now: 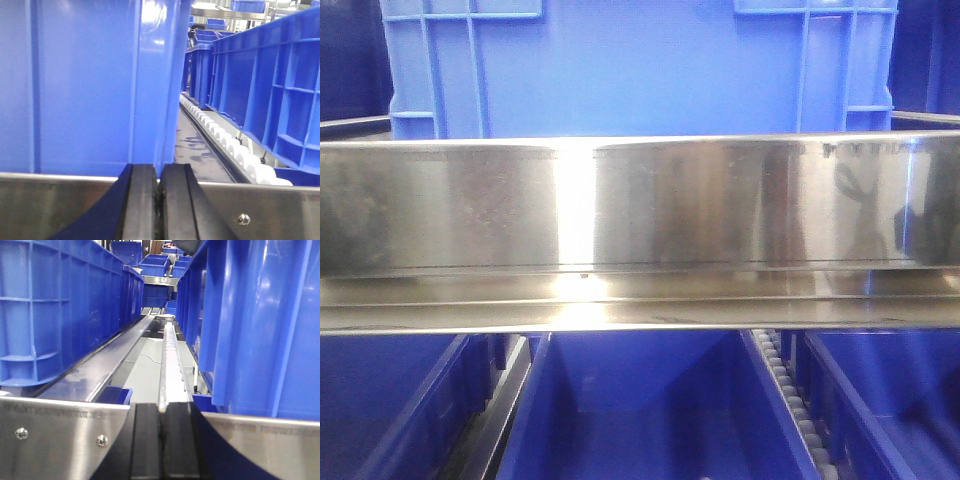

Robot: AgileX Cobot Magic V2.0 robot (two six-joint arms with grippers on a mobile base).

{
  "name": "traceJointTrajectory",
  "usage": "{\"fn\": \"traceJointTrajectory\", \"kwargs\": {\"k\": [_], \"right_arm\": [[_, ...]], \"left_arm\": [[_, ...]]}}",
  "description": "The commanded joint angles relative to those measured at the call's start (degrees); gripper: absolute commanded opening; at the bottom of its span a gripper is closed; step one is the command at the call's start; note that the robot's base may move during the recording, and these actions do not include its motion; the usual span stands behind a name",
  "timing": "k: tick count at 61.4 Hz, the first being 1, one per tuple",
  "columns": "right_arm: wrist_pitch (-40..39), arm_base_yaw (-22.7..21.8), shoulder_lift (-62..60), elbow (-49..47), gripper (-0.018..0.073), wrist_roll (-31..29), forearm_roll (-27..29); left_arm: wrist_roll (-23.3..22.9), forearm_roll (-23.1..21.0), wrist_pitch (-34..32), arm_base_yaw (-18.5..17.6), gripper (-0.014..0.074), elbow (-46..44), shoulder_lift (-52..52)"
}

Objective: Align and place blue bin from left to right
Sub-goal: 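Close both grippers on the rim of the blue bin on the upper shelf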

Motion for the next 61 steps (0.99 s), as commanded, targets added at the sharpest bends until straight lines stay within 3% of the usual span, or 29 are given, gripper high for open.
{"fn": "traceJointTrajectory", "kwargs": {"k": [1,37,61], "right_arm": [[-1.09,0.22,-0.16,-0.05,-0.0079,-0.38,-0.37],[-1.09,0.22,-0.16,-0.05,-0.0079,-0.38,-0.37],[-7.01,0.20,-0.16,-0.05,-0.0079,-0.38,-0.25]], "left_arm": [[0.06,-0.26,-0.98,-0.32,-0.0008,-0.25,-0.24],[0.06,-0.26,-0.98,-0.32,-0.0008,-0.25,-0.24],[0.06,-0.68,-2.50,-0.32,-0.0008,-0.25,-0.24]]}}
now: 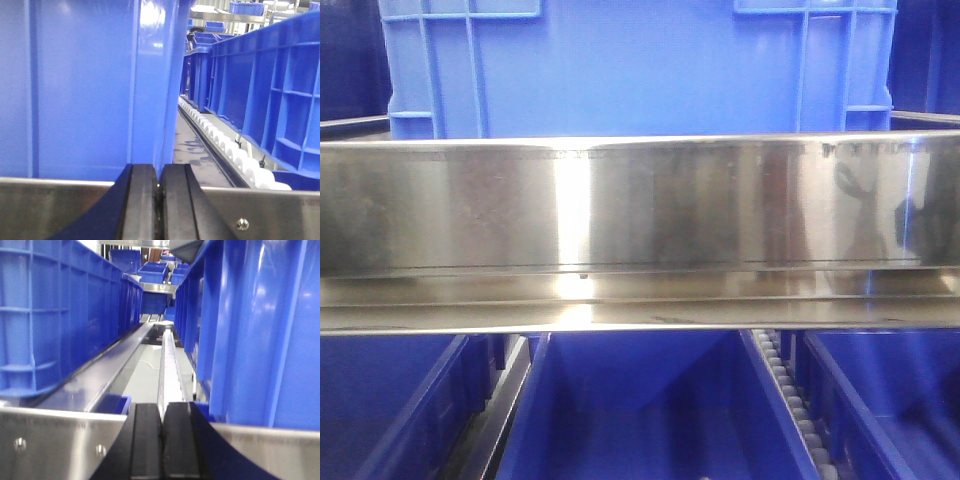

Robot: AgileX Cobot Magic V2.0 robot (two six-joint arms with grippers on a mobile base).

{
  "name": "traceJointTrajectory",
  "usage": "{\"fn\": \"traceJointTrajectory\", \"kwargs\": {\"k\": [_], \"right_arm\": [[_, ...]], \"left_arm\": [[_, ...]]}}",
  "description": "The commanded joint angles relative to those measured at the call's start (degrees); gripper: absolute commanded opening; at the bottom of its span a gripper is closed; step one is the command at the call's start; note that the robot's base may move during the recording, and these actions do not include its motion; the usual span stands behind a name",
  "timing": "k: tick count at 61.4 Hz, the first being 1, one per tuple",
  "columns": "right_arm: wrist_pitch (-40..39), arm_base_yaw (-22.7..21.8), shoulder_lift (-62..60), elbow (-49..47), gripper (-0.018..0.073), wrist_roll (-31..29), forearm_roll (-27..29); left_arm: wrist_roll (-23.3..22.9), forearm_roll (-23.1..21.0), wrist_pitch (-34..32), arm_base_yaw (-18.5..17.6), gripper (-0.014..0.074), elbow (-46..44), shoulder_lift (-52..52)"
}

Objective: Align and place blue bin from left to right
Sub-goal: 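Close both grippers on the rim of the blue bin on the upper shelf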

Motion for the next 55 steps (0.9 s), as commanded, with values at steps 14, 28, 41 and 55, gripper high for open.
{"fn": "traceJointTrajectory", "kwargs": {"k": [14,28,41,55], "right_arm": [[3.90,0.20,-0.16,-11.67,-0.0079,-0.38,-0.14],[18.84,0.20,8.69,-33.48,0.0050,-0.38,0.08],[20.41,0.20,23.38,-46.78,0.0506,-0.38,0.24],[21.39,2.18,33.92,-54.77,0.0570,-0.38,0.24]], "left_arm": [[0.06,-0.17,8.06,-0.32,-0.0003,-14.30,-0.24],[0.22,-0.19,27.18,-0.32,0.0199,-36.58,9.79],[7.68,-2.71,33.24,-0.32,0.0447,-52.77,26.28],[11.37,-5.04,40.31,-7.89,0.0519,-68.01,42.17]]}}
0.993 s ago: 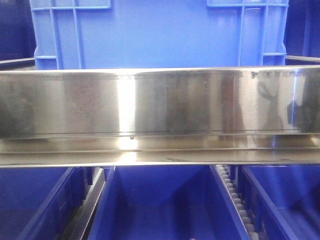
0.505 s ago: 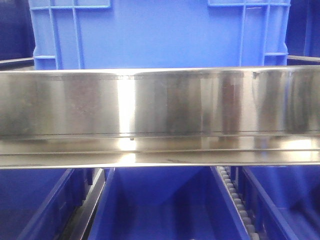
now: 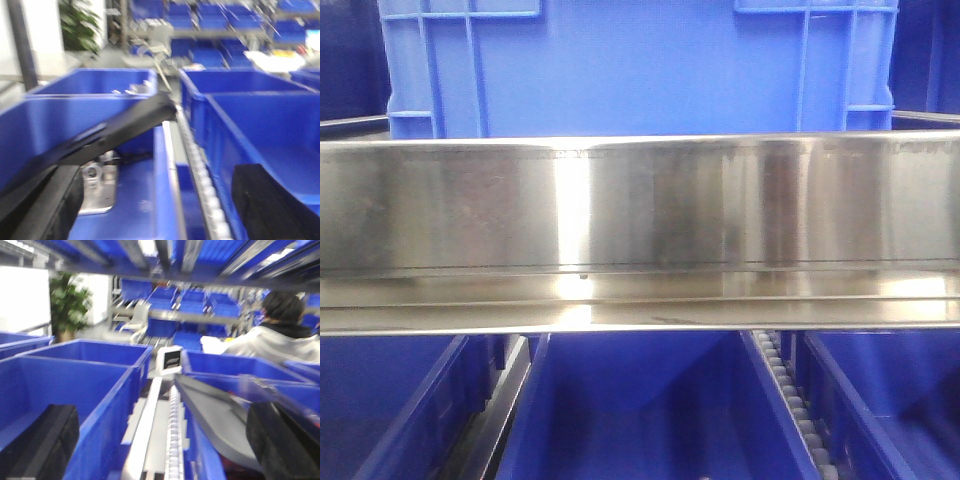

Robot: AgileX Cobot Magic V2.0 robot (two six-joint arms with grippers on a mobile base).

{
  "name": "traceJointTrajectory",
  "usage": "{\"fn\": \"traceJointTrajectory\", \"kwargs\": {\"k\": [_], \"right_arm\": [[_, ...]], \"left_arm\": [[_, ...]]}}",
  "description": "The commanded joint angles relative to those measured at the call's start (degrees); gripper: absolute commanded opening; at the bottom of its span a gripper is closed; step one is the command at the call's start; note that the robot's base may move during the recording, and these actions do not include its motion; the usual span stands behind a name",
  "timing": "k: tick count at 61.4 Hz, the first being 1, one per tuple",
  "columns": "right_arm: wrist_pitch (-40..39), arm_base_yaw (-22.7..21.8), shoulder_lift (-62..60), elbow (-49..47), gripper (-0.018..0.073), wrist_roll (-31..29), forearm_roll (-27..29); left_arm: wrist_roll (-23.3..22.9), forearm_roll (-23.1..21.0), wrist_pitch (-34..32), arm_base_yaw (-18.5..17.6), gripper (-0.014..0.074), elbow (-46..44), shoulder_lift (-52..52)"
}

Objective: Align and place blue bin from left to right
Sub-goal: 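Close both grippers on the rim of the blue bin on the upper shelf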

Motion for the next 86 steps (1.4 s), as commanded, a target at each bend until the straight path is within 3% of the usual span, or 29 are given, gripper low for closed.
{"fn": "traceJointTrajectory", "kwargs": {"k": [1,7,13,19,25,34,40,48,57,86], "right_arm": [[1.21,1.24,3.41,-3.56,0.0570,-0.38,0.01],[6.18,3.15,8.45,-9.41,0.0570,-0.38,1.03],[12.57,4.35,14.77,-16.73,0.0570,-0.38,6.02],[20.13,4.35,22.39,-26.12,0.0570,-0.38,9.23],[29.63,4.35,30.75,-35.60,0.0570,0.71,10.04],[42.66,4.24,43.16,-51.26,0.0570,5.00,10.04],[48.10,4.24,51.19,-61.02,0.0570,5.69,10.04],[48.10,4.24,59.74,-70.45,0.0570,6.55,9.02],[48.10,4.24,65.45,-74.31,0.0570,8.01,6.14],[48.10,4.69,75.49,-74.31,0.0570,8.01,2.45]], "left_arm": [[2.88,-2.39,4.18,-4.66,0.0519,-6.70,6.34],[3.30,-2.82,8.08,-10.28,0.0519,-13.88,13.20],[2.79,-3.13,11.53,-15.56,0.0519,-21.28,20.59],[-0.23,-3.54,15.37,-17.51,0.0519,-29.03,28.15],[-3.21,-3.54,20.49,-17.52,0.0519,-35.46,35.25],[-3.33,-5.12,27.13,-16.66,0.0519,-45.43,44.58],[-3.33,-11.39,31.07,-13.06,0.0519,-52.28,50.50],[-3.33,-18.09,33.12,-8.37,0.0517,-58.42,57.08],[-3.33,-16.45,33.12,-8.08,0.0517,-60.49,62.33],[-3.33,-10.70,33.12,-8.59,0.0515,-60.49,70.23]]}}
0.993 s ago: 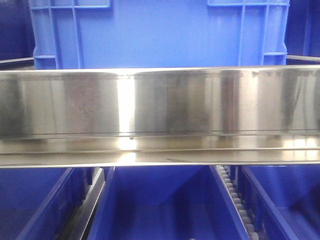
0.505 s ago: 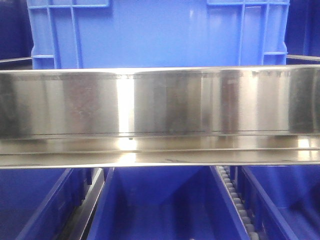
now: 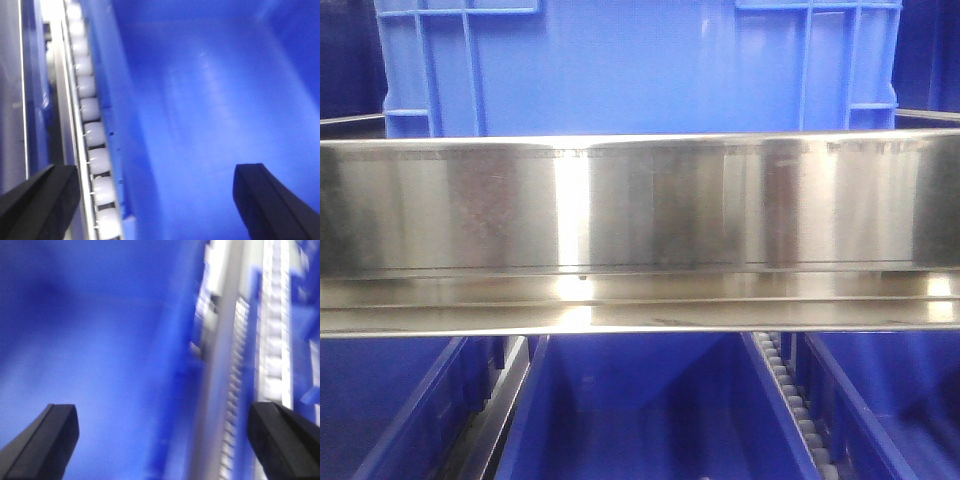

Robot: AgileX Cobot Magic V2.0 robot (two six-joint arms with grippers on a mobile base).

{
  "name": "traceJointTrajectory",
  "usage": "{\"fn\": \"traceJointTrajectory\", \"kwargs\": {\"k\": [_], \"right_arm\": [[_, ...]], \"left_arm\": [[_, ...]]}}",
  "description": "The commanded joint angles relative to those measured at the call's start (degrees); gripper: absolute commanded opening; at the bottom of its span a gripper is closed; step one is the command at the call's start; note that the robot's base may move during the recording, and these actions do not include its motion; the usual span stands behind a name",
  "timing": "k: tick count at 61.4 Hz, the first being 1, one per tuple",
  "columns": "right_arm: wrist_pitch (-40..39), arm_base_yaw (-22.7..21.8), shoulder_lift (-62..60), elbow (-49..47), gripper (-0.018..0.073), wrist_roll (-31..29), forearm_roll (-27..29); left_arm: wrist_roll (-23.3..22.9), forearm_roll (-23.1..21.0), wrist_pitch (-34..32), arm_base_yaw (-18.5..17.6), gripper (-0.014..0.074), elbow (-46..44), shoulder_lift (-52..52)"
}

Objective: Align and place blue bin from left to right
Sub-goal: 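Close both grippers on the rim of the blue bin on the upper shelf, then lift the gripped blue bin upward off the shelf with both grippers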

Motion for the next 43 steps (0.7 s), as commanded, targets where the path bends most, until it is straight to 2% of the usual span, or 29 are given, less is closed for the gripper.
{"fn": "traceJointTrajectory", "kwargs": {"k": [1,4,12,34,39,43], "right_arm": [[-0.74,0.51,0.49,-0.67,0.0570,-0.06,-0.69],[-0.74,0.91,0.99,-0.67,0.0570,-0.06,-0.69],[-0.74,1.98,2.46,-0.67,0.0570,-0.06,-0.69],[-0.74,2.37,5.27,-0.67,0.0566,-0.06,-0.69],[-0.74,2.37,5.93,-0.67,0.0525,-0.06,-0.69],[-0.74,2.37,6.46,-0.67,0.0459,-0.06,-0.69]], "left_arm": [[-0.47,1.91,-0.45,-0.51,0.0515,-0.46,0.61],[-0.56,3.41,-0.47,-0.52,0.0515,-0.46,0.95],[-1.77,3.82,-1.93,-0.52,0.0515,-0.46,1.74],[-1.77,2.94,-3.53,-0.52,0.0515,-0.46,4.58],[-1.77,2.94,-3.41,-0.52,0.0515,-0.46,5.14],[-1.77,2.94,-3.41,-0.52,0.0515,-0.46,5.14]]}}
